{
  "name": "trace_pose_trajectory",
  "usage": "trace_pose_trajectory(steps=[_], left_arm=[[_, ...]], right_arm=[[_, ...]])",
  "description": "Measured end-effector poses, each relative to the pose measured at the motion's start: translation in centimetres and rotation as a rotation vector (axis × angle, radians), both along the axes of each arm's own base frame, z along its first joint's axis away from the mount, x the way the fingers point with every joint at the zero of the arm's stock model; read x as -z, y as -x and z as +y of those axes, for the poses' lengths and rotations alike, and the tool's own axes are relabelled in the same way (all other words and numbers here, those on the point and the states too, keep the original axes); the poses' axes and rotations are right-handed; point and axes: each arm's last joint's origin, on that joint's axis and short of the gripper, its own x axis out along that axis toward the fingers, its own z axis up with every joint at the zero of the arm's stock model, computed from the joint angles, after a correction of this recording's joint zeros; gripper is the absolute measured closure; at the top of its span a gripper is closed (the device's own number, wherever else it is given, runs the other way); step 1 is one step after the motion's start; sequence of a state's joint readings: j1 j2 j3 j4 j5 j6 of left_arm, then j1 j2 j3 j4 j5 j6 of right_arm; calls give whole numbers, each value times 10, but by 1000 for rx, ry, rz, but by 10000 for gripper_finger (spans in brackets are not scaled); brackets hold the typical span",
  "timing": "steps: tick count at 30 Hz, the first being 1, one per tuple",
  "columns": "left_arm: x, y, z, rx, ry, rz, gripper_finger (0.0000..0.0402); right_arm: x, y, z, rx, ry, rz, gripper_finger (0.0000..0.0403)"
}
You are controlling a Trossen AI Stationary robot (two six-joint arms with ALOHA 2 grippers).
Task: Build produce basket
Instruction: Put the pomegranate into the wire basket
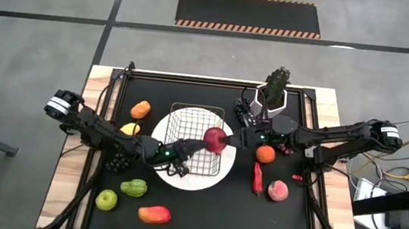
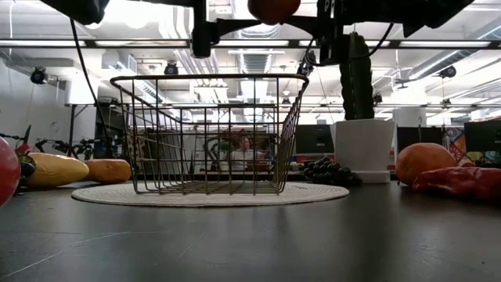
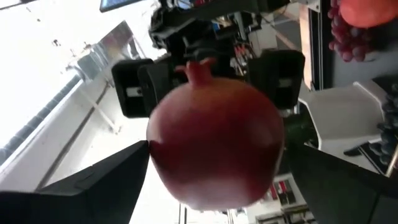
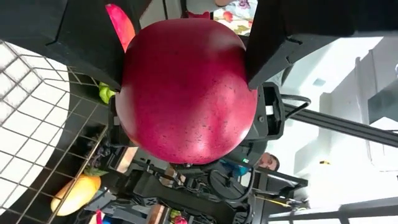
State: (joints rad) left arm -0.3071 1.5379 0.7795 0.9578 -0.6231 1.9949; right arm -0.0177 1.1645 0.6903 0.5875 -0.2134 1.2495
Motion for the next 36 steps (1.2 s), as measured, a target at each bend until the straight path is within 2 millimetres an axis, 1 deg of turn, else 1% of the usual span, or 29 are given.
trace_pose_trajectory(steps=[6,10,14,17,22,30,36], left_arm=[[-1,-2,4,10,37,-16,41],[-1,-2,5,8,39,-14,44],[0,-2,5,8,39,-12,66],[0,-2,5,9,44,-13,86],[0,-2,5,9,52,-15,98],[0,-1,5,4,147,-48,100],[0,0,3,-18,260,-93,100]], right_arm=[[0,0,0,2,3,3,117],[0,0,0,2,4,10,93],[0,0,0,1,11,8,61],[0,0,0,-3,12,9,45],[0,0,0,-4,16,8,40],[-1,2,0,-4,19,4,40],[-2,2,-1,-1,32,-3,39]])
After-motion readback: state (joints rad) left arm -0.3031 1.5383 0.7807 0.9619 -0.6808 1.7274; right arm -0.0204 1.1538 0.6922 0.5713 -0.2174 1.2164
